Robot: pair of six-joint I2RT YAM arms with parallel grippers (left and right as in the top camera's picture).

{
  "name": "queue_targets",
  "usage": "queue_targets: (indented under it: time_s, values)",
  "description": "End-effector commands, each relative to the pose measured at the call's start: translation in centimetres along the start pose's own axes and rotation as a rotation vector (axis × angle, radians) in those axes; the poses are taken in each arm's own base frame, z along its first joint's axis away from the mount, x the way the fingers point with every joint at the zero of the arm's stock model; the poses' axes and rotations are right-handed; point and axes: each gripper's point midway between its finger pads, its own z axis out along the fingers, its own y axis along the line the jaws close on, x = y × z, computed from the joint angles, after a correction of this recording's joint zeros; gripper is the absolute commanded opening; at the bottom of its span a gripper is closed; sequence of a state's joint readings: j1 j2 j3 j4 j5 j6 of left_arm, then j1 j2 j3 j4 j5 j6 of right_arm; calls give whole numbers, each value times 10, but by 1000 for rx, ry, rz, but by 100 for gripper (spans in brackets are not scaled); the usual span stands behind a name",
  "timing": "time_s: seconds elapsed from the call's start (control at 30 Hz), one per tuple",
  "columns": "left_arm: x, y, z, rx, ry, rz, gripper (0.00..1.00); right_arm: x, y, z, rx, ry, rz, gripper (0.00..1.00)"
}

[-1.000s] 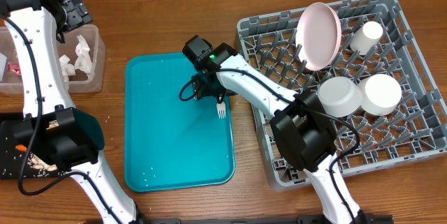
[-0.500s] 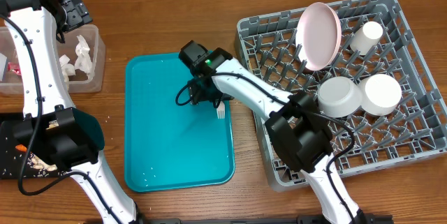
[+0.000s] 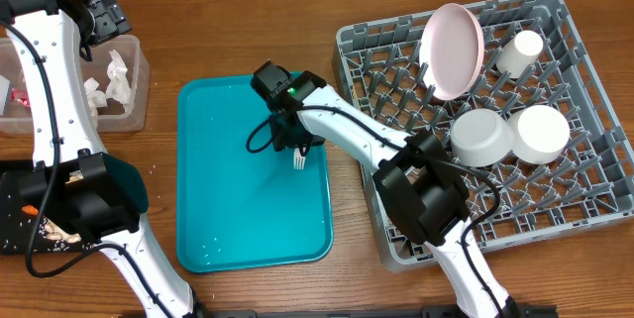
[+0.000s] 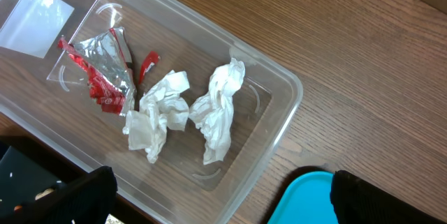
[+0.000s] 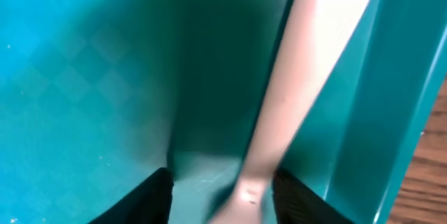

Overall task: Sort waste into correct bins and load items into the dishwasher rack
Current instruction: 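Move the right gripper back to the white fork and grasp it, then carry the fork right and insert it into the rack's left side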

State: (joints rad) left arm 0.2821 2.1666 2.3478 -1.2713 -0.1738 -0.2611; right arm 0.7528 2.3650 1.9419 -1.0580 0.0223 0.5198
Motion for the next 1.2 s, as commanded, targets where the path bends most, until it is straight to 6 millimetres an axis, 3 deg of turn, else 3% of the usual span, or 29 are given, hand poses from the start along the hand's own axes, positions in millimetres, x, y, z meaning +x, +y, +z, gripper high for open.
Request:
queue_targets:
  time_s: [0.0,0.37,0.43,0.8,1.0,1.17]
  values:
    - [-6,1,-11,-6,-32,-18,100,15,14,12,-9,35,-30,46]
    - [-6,1,-11,-7,-31,-18,100,20,4,12,51,38,58,39]
    - [-6,1,-11,-7,-31,-18,100,22,3,11,56,46,67,32]
    - [-6,1,-11,-7,-31,-18,100,25,1,10,67,60,66,15]
    - [-6,1,-11,-7,-31,-18,100,21,3,0,65,57,62,4]
    - [-6,1,-11,-7,-31,-18,100,15,8,-17,57,46,61,4]
